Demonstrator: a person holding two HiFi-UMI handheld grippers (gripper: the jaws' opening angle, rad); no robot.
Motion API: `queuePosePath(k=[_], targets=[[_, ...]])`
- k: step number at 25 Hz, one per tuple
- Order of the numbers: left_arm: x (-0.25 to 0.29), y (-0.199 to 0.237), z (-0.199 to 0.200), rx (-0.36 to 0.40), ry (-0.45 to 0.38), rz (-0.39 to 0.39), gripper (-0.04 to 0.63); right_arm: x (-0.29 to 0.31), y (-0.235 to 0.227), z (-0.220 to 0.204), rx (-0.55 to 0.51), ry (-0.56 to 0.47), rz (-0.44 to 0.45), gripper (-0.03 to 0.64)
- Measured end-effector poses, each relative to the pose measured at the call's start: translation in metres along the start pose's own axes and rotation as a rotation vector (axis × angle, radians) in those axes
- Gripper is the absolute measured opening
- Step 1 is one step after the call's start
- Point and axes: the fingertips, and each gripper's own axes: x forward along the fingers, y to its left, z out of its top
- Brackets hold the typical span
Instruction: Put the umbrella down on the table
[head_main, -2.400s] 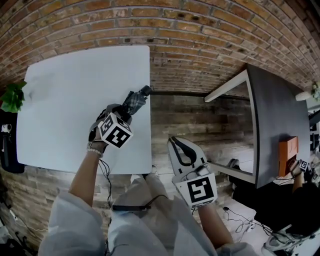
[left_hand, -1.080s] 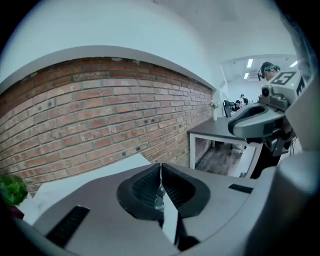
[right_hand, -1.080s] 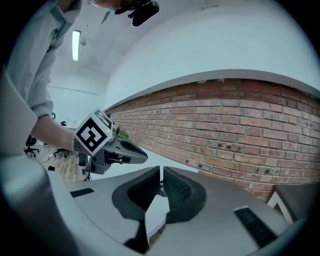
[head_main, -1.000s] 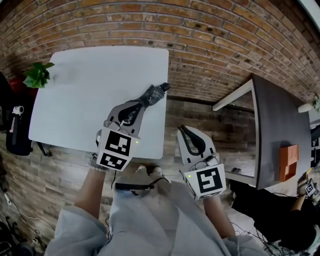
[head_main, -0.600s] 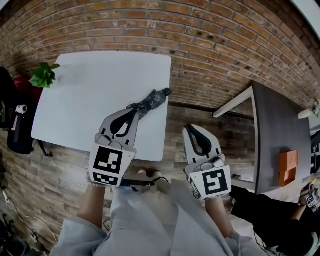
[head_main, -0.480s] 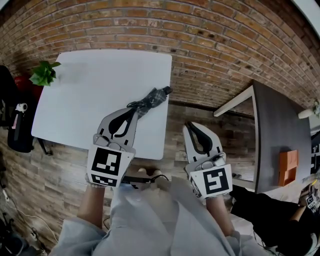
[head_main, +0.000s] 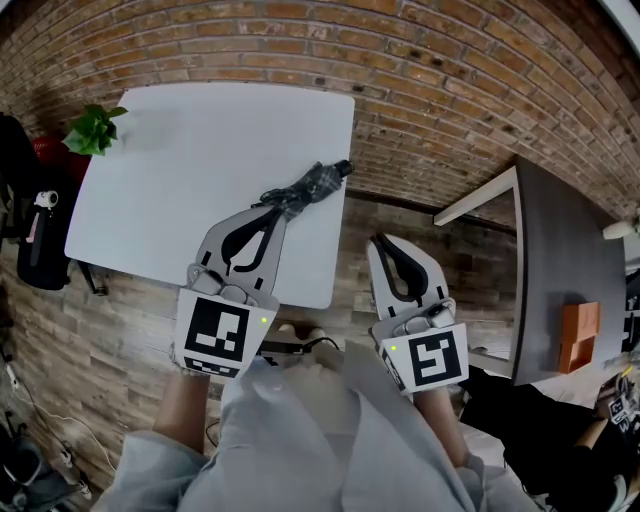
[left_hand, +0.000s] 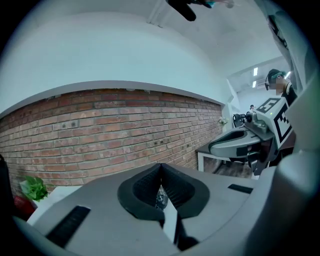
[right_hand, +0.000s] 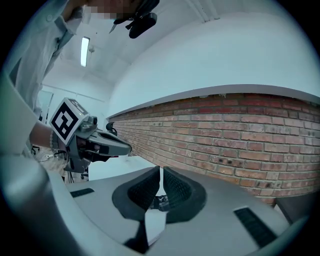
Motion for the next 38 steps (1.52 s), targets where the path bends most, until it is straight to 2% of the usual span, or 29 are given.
queuePosePath(k=[16, 26, 38], targets=[[0.006, -0.011, -0.007, 0.015, 0.025, -0.022, 0.018, 0.000, 0.000, 0.003, -0.019, 0.002, 0.011, 0.051], [0.008, -0.013, -0.006, -0.029, 0.023, -0.034, 0.018, 0.001, -0.003, 0.006, -0.003, -0.029, -0.002, 0.051], [0.007, -0.014, -0.010, -0.020, 0.033, -0.041, 0.018, 0.002, 0.001, 0.005, -0.013, -0.023, 0.008, 0.051]])
